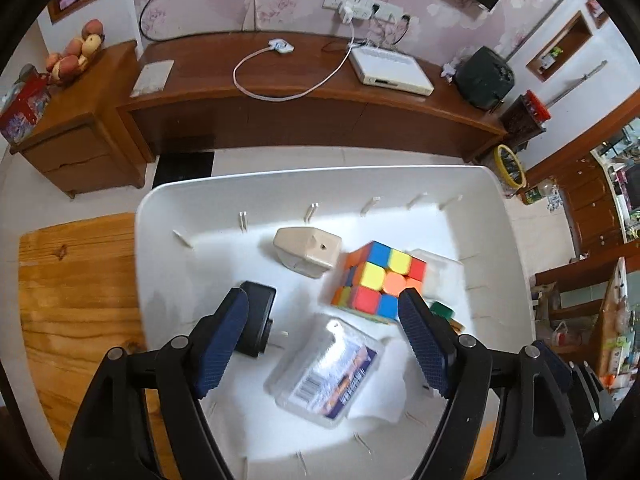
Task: Organize rigid objects
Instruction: 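Open both tools and move back toward the gold compact and pink case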
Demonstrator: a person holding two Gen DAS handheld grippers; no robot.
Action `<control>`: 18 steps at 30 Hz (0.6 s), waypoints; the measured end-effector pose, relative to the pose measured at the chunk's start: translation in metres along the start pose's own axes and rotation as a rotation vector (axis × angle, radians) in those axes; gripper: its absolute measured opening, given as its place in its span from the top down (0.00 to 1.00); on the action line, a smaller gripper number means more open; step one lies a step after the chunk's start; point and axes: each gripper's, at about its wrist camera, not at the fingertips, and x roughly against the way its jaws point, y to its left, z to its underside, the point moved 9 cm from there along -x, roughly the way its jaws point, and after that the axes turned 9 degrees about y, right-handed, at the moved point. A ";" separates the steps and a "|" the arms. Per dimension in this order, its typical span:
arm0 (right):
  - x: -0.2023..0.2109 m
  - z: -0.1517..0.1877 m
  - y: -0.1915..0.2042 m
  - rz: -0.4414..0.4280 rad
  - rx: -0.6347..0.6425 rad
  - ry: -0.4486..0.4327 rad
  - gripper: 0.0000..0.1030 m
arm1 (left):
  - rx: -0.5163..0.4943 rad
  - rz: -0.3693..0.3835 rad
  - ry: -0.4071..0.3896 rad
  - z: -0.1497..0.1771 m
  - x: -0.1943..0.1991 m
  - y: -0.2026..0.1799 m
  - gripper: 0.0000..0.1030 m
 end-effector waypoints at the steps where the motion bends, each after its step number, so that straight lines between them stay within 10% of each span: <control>1: 0.005 0.001 0.000 -0.001 0.003 -0.009 0.40 | -0.006 0.000 -0.013 0.004 0.009 -0.002 0.22; 18: 0.124 0.053 -0.018 -0.028 0.071 -0.182 0.40 | -0.077 0.069 -0.181 0.085 0.129 -0.063 0.22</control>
